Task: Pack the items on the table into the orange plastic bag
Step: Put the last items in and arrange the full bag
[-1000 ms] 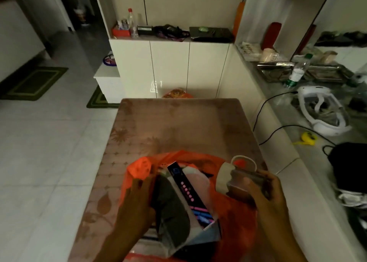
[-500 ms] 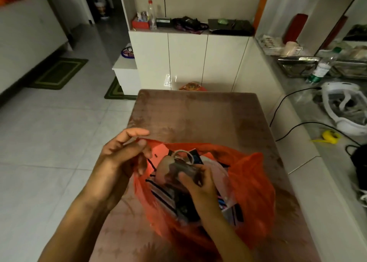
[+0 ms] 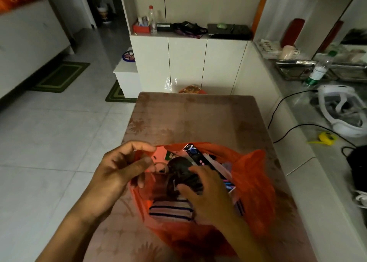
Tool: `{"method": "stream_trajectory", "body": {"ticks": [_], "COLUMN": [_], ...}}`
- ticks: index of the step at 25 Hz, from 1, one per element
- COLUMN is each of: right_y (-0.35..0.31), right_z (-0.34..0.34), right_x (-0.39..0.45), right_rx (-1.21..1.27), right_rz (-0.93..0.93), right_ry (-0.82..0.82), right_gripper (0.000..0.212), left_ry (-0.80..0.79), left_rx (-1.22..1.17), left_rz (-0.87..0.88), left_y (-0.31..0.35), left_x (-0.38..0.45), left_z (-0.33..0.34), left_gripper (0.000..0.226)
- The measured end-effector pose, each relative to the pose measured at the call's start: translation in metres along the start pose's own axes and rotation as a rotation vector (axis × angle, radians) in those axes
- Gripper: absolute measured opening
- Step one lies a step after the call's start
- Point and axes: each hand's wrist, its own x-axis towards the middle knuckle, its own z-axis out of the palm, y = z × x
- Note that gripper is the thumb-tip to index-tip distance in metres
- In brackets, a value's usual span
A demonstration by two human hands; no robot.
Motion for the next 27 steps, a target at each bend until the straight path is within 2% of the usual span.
{"method": "stream_trajectory", "body": {"ticks": [2, 3, 4, 5, 6, 8, 9, 10, 11, 13, 15, 18, 20, 23, 27], "right_y": [0.038, 0.061, 0.081, 0.096, 0.101, 0.089, 0.081, 0.076, 0.069, 0.062, 0.058, 0.039, 0.016, -0.01, -0.016], "right_z": [-0.038, -0.052, -0.064, -0.071, -0.077, -0.096, -0.107, -0.119, -0.133, -0.15, -0.168, -0.202, -0.215, -0.224, -0.248], "right_x": [-0.013, -0.016, -0.018, -0.018, -0.018, -0.017, -0.012, -0.008, -0.008, -0.007, -0.007, 0.007, 0.025, 0.052, 0.063], "right_rx": [-0.35, -0.55, -0.644, -0.614, -0.495, -0.1, 0.176, 0.442, 0.738, 1.227, 1.459, 1.399, 1.281, 1.18, 1.179], "right_rz": [0.072, 0.189, 0.314, 0.404, 0.429, 0.401, 0.391, 0.41, 0.442, 0.421, 0.411, 0.253, 0.152, 0.106, 0.032], "right_ry": [0.277, 0.277, 0.221, 0.165, 0.116, 0.07, 0.119, 0.197, 0.23, 0.162, 0.02, -0.107, -0.056, 0.042, 0.053], "right_gripper": [0.075, 0.085, 0.087, 0.08, 0.066, 0.016, 0.015, 0.026, 0.028, 0.02, 0.013, 0.024, 0.013, 0.019, 0.019], "left_ry": [0.048, 0.058, 0.06, 0.058, 0.058, 0.066, 0.076, 0.088, 0.103, 0.134, 0.195, 0.361, 0.374, 0.353, 0.405], "left_rx": [0.01, 0.014, 0.012, 0.007, 0.005, 0.021, 0.031, 0.038, 0.038, 0.025, -0.01, -0.056, -0.115, -0.21, -0.218], "left_rz": [-0.022, -0.029, -0.033, -0.036, -0.039, -0.044, -0.049, -0.053, -0.053, -0.056, -0.084, -0.179, -0.178, -0.082, 0.037], "left_y": [0.001, 0.001, 0.002, 0.002, 0.003, 0.005, 0.006, 0.006, 0.007, 0.009, 0.01, 0.013, 0.023, 0.045, 0.067], "left_x": [-0.001, -0.001, 0.0, 0.001, 0.003, 0.006, 0.007, 0.007, 0.007, 0.008, 0.011, 0.029, 0.045, 0.066, 0.076], "left_z": [-0.003, -0.002, 0.001, 0.004, 0.007, 0.011, 0.01, 0.01, 0.008, 0.008, 0.01, 0.01, 0.012, 0.014, 0.002], "left_gripper": [0.023, 0.023, 0.023, 0.022, 0.019, 0.015, 0.015, 0.015, 0.015, 0.015, 0.017, 0.022, 0.019, 0.025, 0.024]}}
